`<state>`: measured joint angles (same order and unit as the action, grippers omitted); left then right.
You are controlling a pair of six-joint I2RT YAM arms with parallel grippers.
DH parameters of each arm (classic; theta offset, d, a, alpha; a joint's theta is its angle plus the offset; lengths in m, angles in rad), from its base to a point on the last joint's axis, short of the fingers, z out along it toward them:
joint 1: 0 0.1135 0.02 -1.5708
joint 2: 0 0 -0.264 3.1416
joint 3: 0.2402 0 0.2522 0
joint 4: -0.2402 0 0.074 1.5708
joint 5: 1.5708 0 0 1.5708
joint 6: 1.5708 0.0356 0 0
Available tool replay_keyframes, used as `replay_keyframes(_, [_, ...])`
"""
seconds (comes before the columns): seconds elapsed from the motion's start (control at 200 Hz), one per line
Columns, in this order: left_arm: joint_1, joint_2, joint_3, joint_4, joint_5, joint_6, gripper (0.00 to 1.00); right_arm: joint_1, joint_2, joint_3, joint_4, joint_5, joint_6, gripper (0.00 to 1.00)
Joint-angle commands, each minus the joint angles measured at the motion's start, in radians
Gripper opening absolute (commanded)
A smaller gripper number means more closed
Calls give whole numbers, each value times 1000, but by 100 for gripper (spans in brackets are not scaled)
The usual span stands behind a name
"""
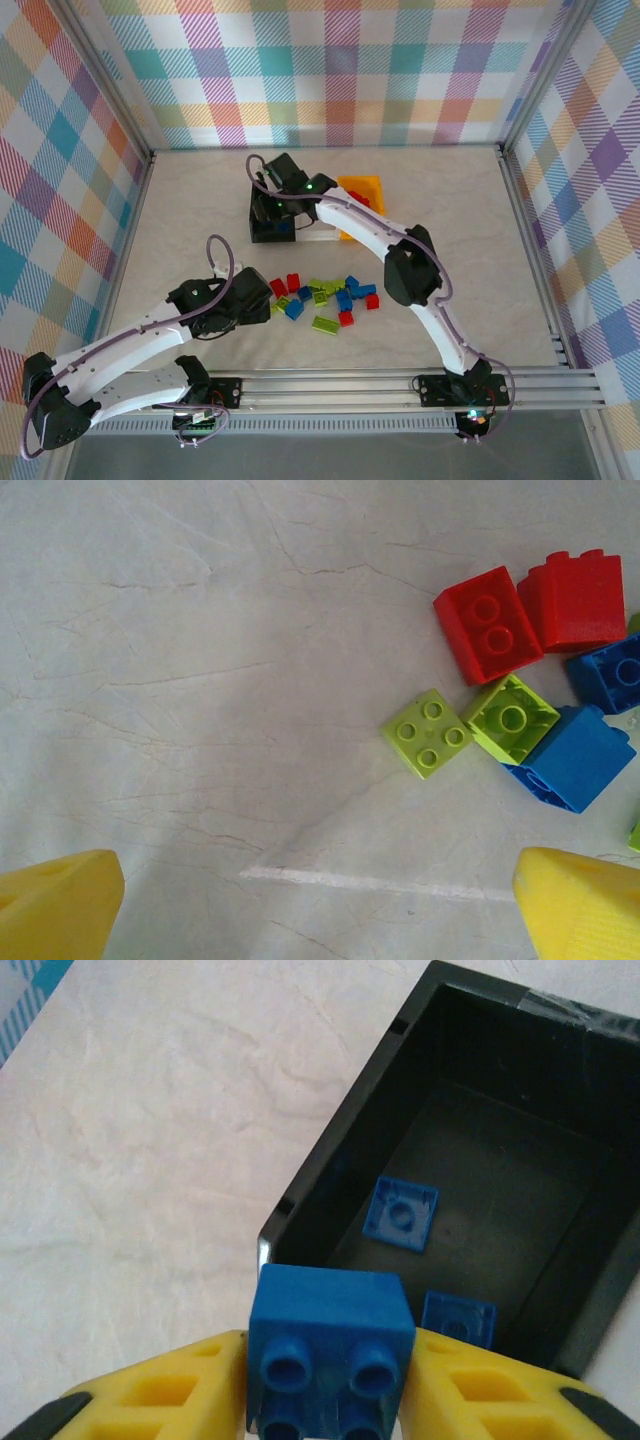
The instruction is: Sort the legos into containers by color
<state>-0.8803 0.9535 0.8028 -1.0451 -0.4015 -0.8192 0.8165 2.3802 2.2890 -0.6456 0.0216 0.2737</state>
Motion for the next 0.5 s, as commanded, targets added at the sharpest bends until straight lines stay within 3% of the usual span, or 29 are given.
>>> replay_keyframes(0.0, [9,-2,-2,-18,19,2,100,-11,54,116,-79,-6,-20,59])
replay_keyframes(0.075, [12,7,5,-13,26,12,100,-16,47,127,-75,-8,-24,71])
replay_keyframes(0.205, [12,13,14,8,32,30,100,-19,-40,53,-32,-8,-26,76])
replay_keyframes(0.495, [8,136,33,170,171,108,100,-22,-455,-524,190,-25,24,83])
